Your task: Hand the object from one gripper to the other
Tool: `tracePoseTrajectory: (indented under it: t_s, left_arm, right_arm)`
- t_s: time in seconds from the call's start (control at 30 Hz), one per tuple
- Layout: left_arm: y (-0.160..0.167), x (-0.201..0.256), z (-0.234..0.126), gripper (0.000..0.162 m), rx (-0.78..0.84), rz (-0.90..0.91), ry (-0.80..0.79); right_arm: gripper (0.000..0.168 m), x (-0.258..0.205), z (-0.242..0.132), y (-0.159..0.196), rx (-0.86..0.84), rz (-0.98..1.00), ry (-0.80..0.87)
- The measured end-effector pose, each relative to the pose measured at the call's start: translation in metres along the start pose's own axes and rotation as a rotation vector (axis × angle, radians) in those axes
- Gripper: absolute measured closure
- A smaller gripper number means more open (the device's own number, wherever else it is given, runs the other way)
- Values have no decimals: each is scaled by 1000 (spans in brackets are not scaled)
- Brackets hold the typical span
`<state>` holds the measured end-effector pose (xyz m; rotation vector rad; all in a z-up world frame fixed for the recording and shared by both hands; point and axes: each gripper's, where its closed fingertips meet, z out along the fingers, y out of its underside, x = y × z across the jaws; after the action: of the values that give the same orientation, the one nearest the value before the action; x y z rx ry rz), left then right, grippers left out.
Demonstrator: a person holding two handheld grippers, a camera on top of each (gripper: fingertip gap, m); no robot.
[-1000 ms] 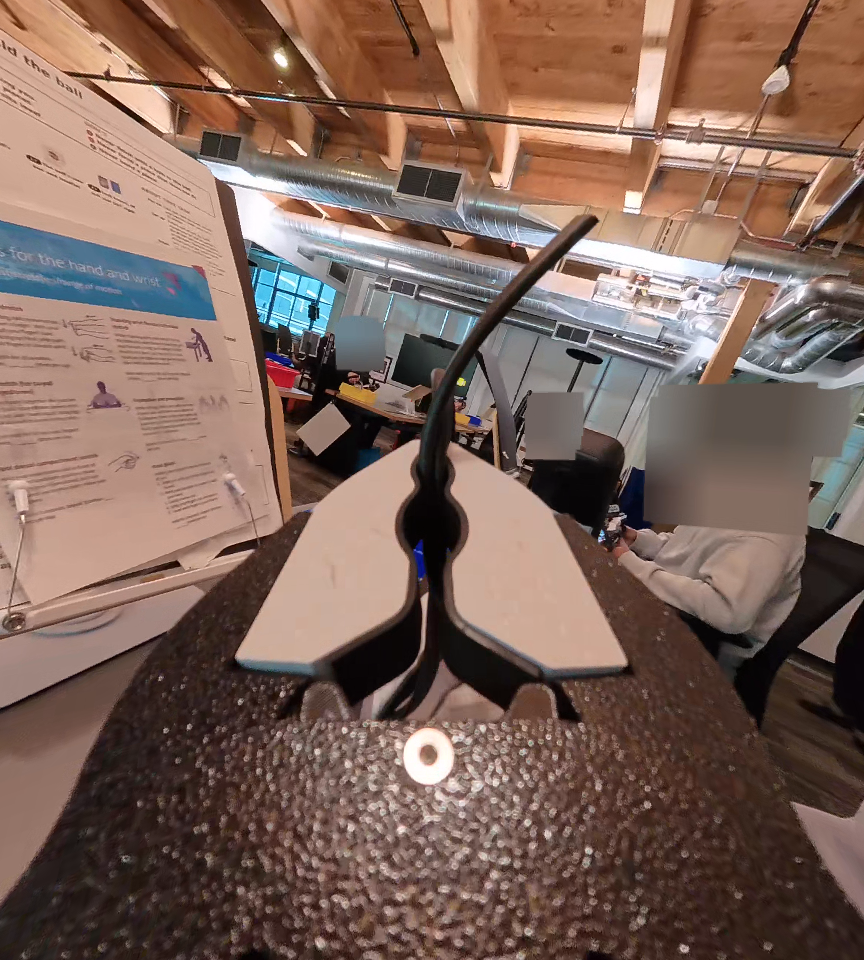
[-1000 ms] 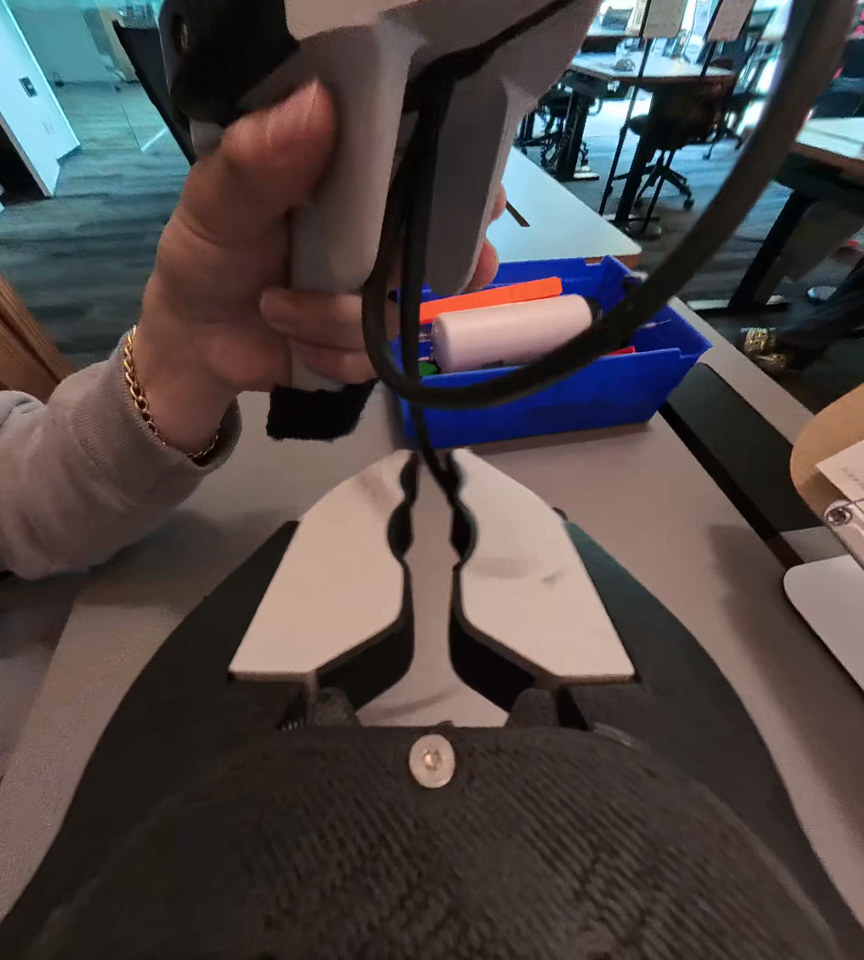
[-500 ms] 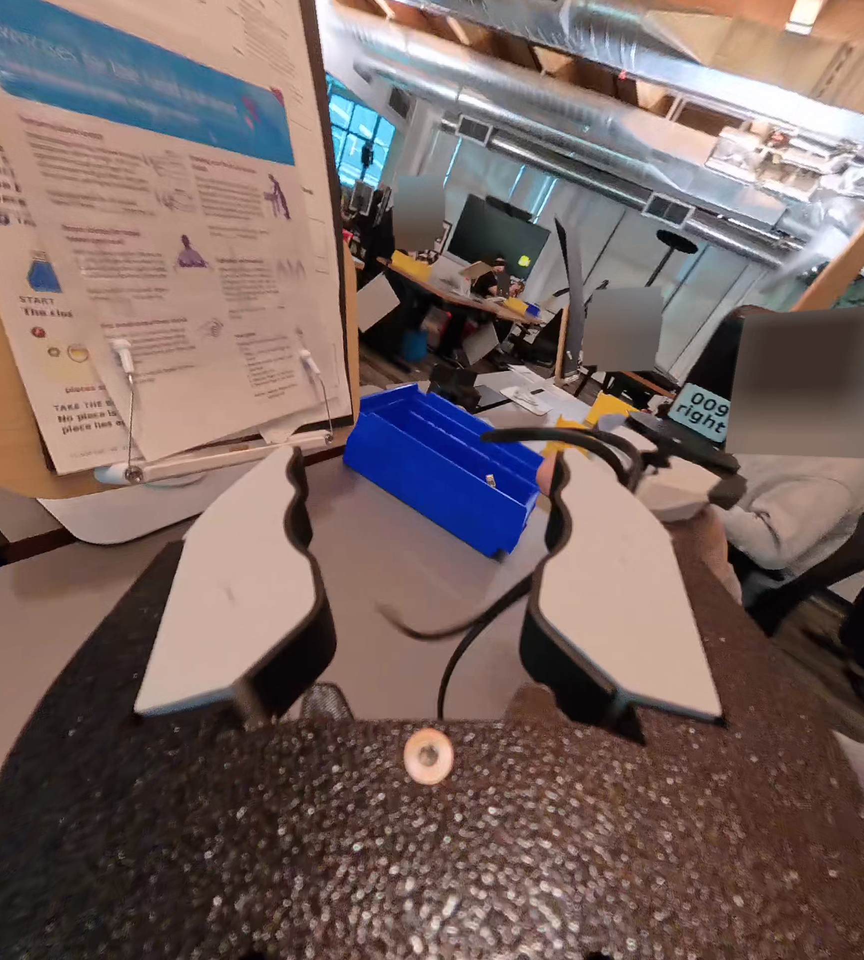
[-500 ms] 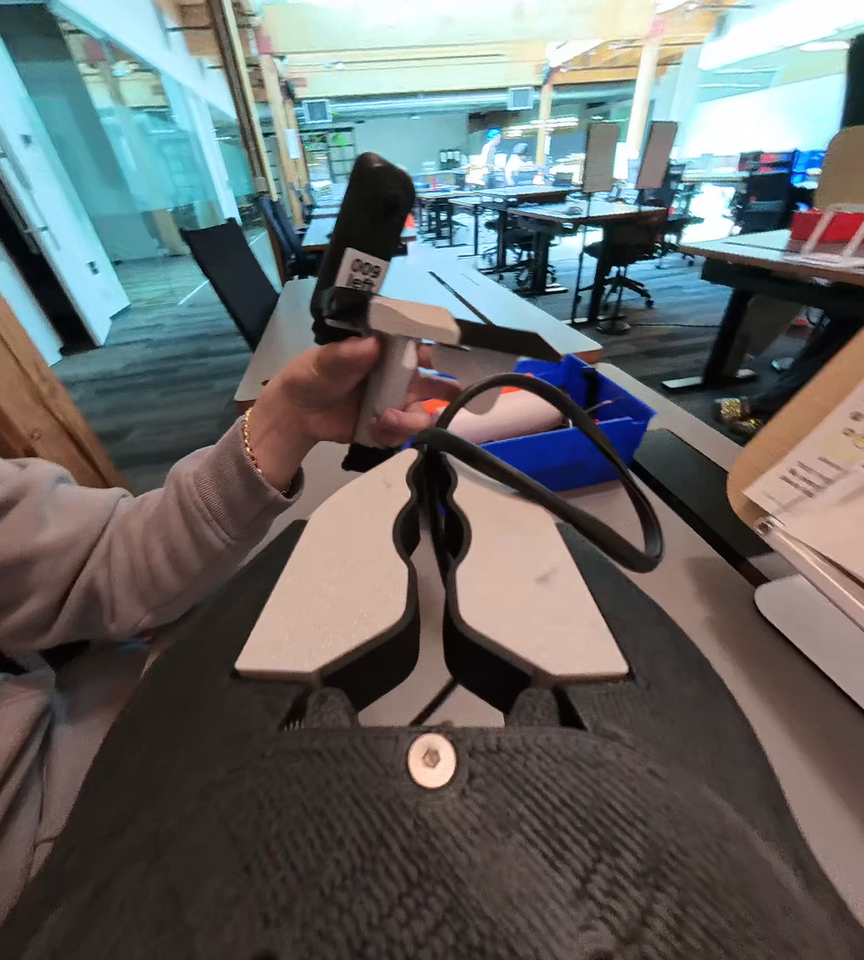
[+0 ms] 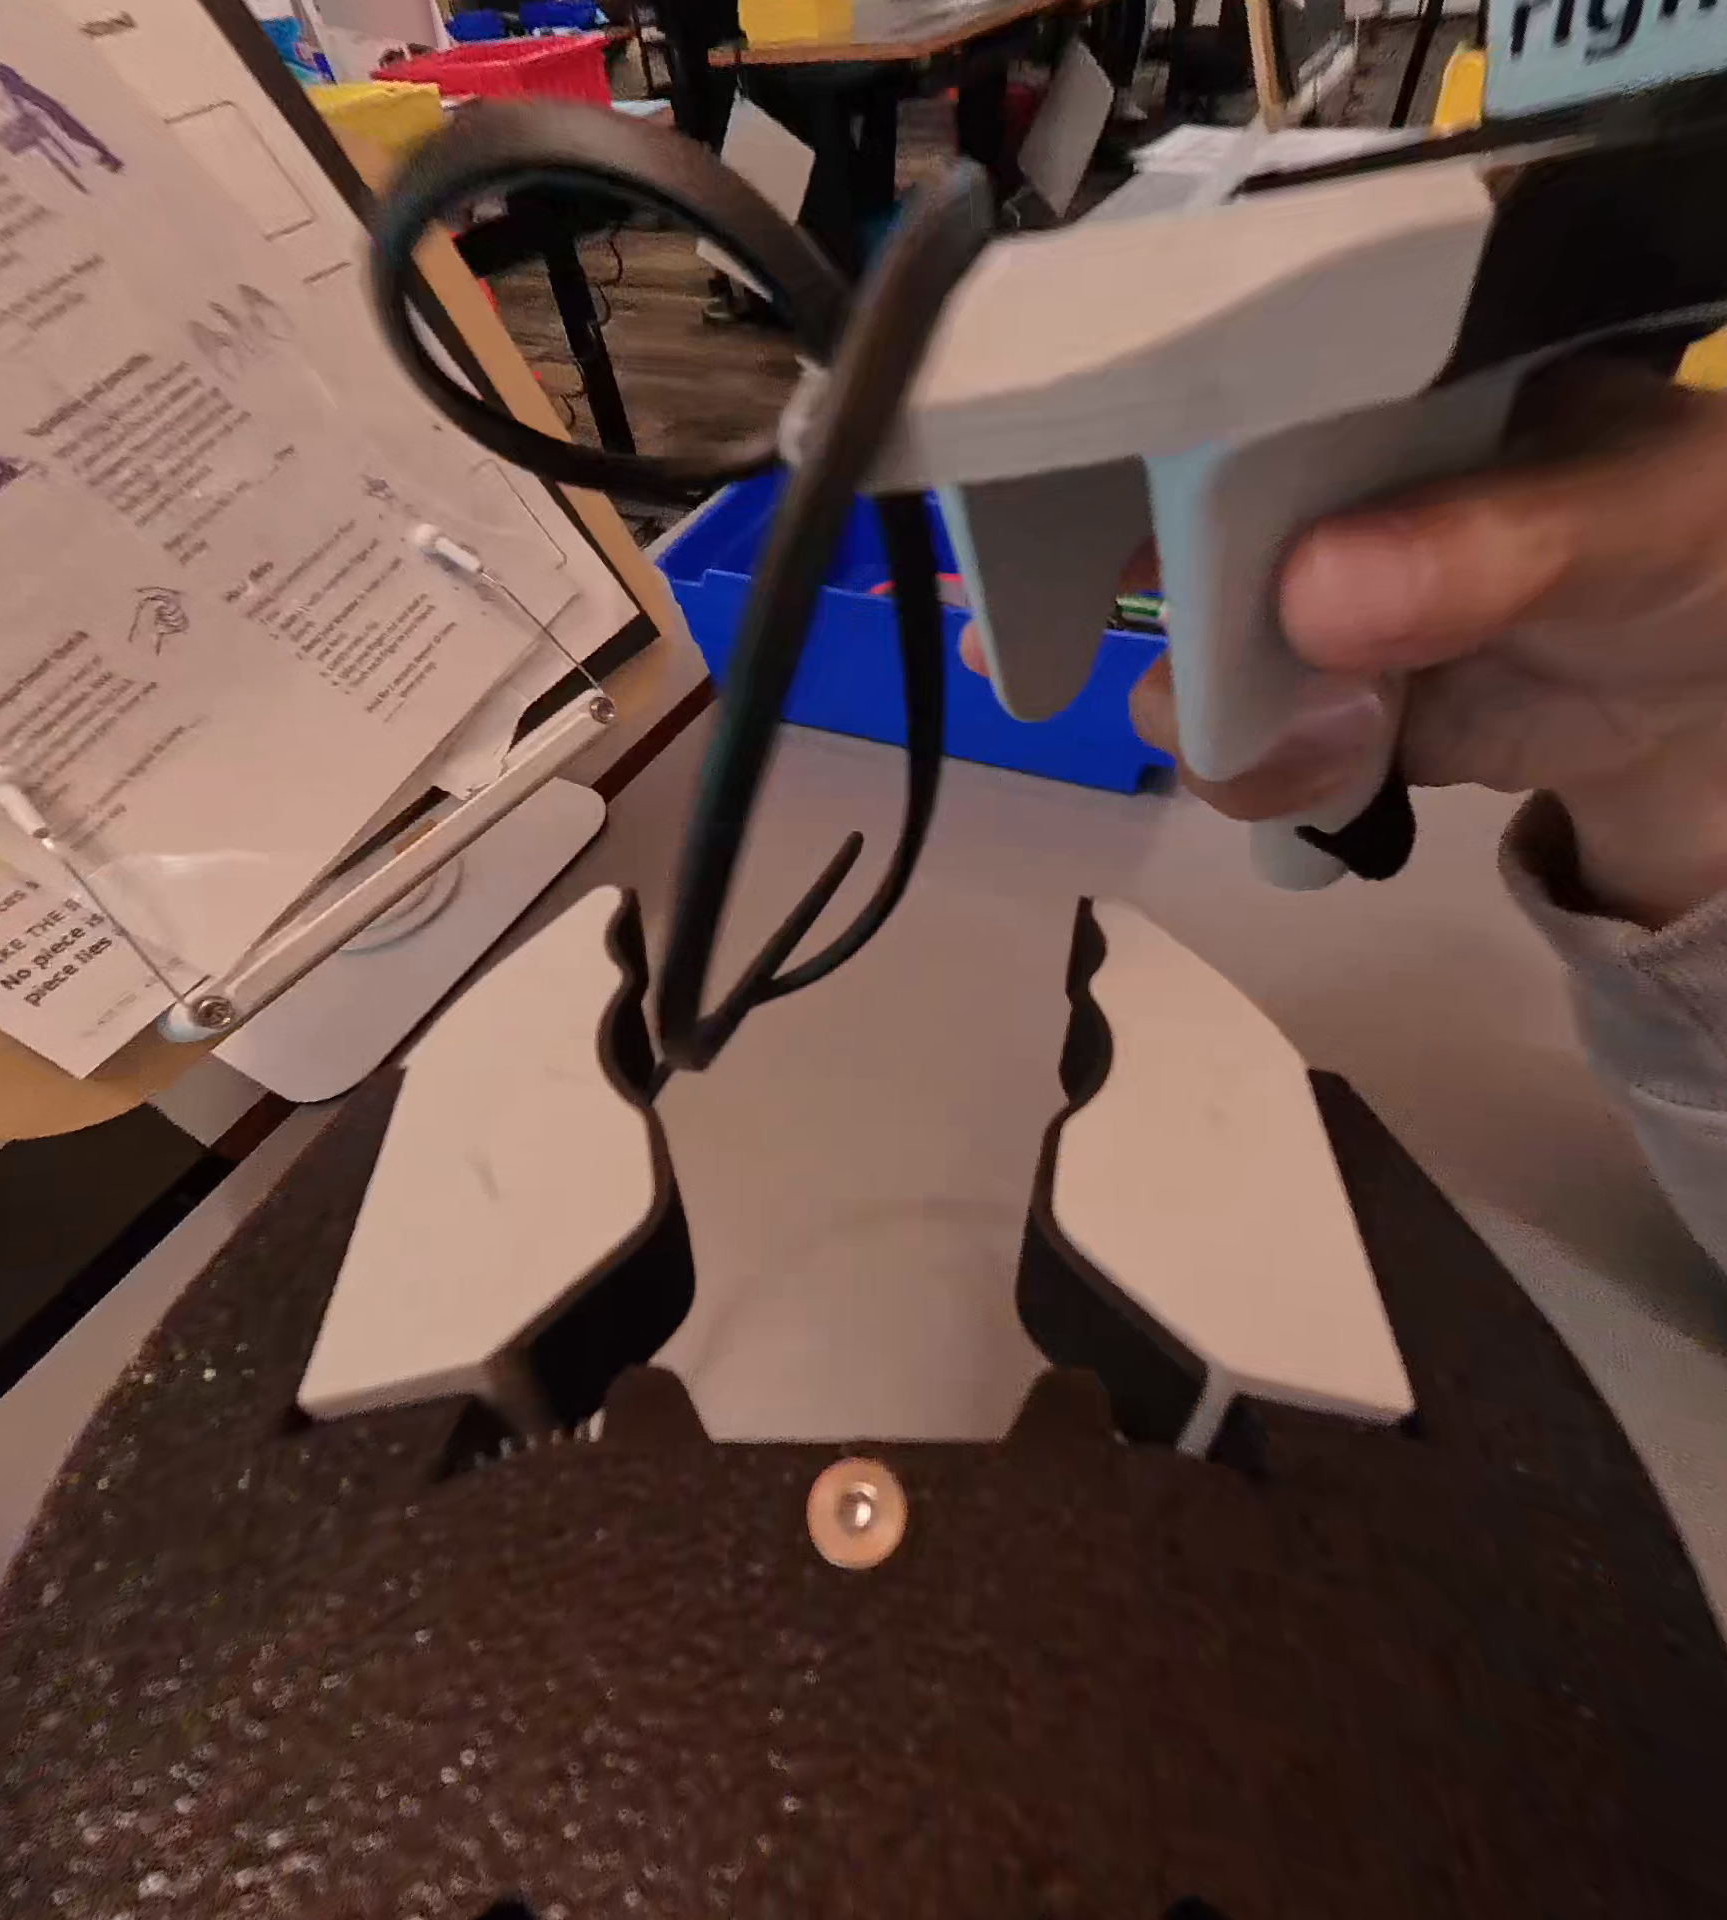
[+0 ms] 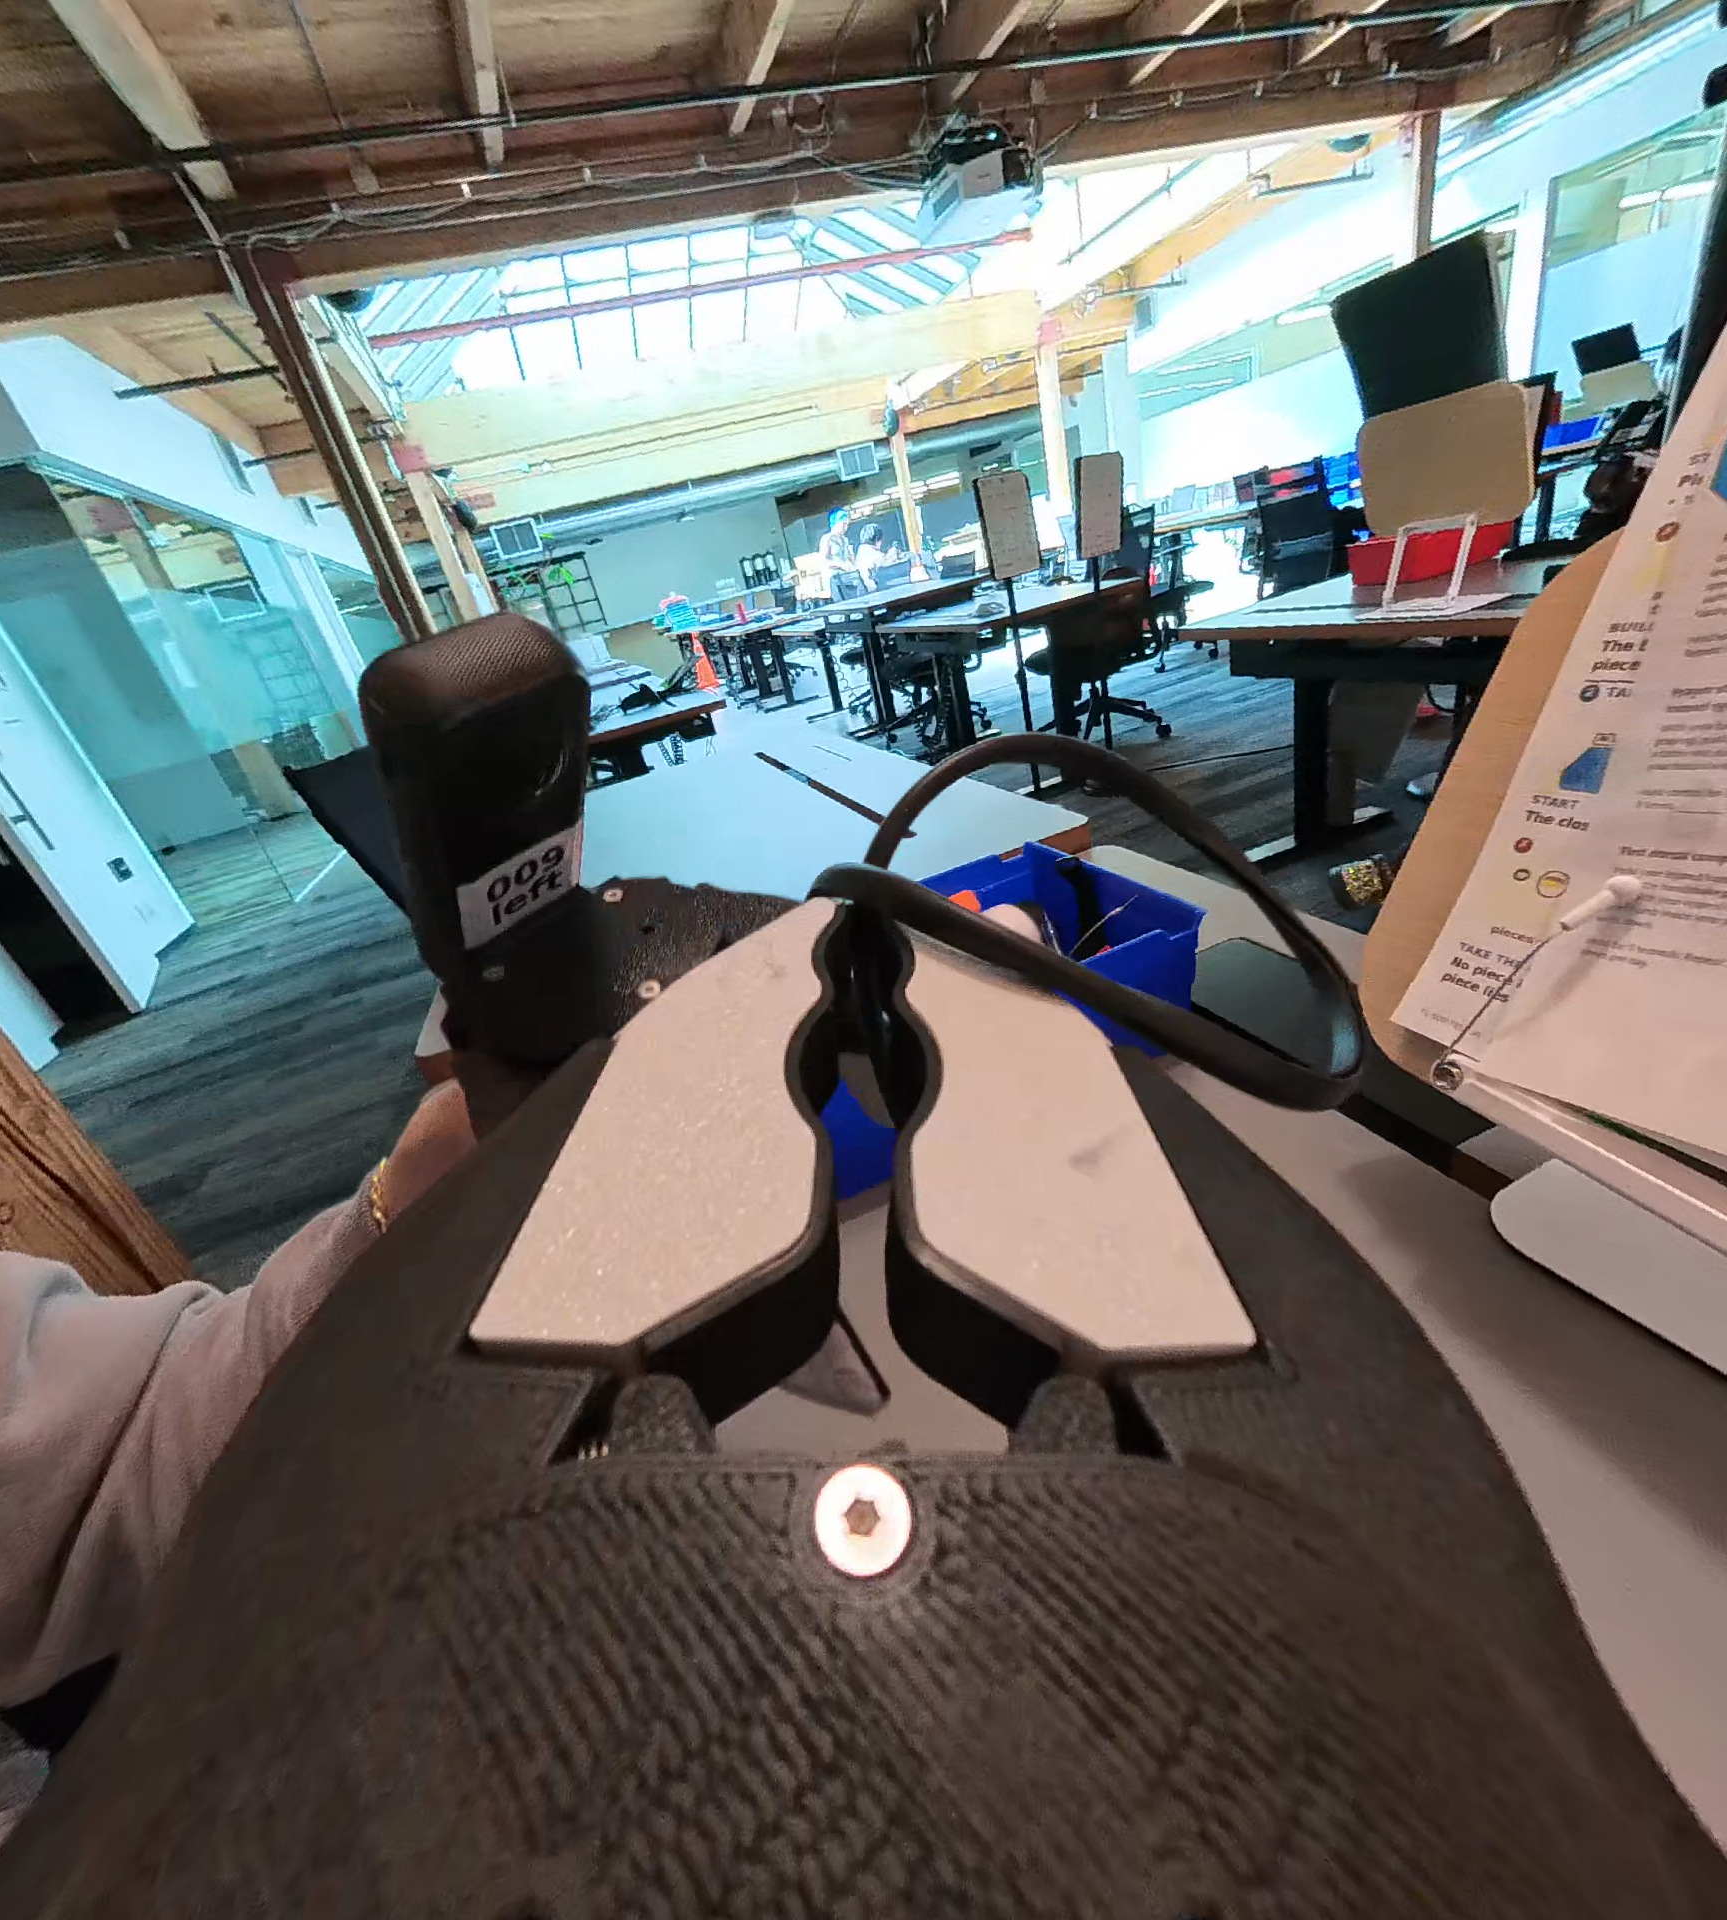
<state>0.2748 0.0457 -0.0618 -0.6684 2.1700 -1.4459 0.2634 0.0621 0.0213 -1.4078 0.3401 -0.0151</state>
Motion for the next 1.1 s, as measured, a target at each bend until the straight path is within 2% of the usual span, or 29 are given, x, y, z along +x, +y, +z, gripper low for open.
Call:
tracePoseTrajectory:
  t_s: [0.07,0.13,0.17,0.23,0.37,0.47,0.5,0.53,0.67,0.73,0.8,0.9,0.97,1.03,1.1]
  left_arm:
    - [2,0,5,95,-14,7,-30]
    - [4,-2,8,126,-29,34,-61]
    - [4,-3,8,133,-27,45,-73]
    - [1,-3,8,136,-9,46,-81]
    - [2,7,14,129,-3,27,-18]
    - [5,10,20,141,0,25,7]
    - [4,11,21,154,8,27,17]
    - [4,13,22,158,10,27,38]
    - [7,18,21,159,-7,-19,123]
    - [6,20,15,159,-2,-86,182]
    - [4,20,5,159,-2,-150,246]
    - [21,5,-8,159,-104,-76,183]
    - [30,-3,-17,159,-165,-5,134]
    - [27,-2,-23,159,-156,-4,149]
    - [26,-2,-27,159,-150,12,154]
  right_arm:
    - [165,1,0,0,2,1,5]
    - [165,5,-3,-2,13,3,26]
    - [165,7,-4,-4,23,7,31]
    - [165,6,-7,-8,51,27,21]
    - [165,3,-4,-7,51,37,-3]
    - [165,1,-3,-7,53,40,-12]
    - [164,1,-3,-7,57,42,-14]
    - [164,3,-4,-7,56,42,-8]
    - [161,23,-11,-4,60,64,75]
    - [153,32,-17,8,-20,64,98]
    - [140,37,-26,31,-185,47,117]
    - [130,53,-52,67,-468,-83,245]
    - [124,67,-67,72,-574,-232,378]
    - [116,63,-65,68,-612,-394,367]
    - [101,43,-46,61,-553,-669,268]
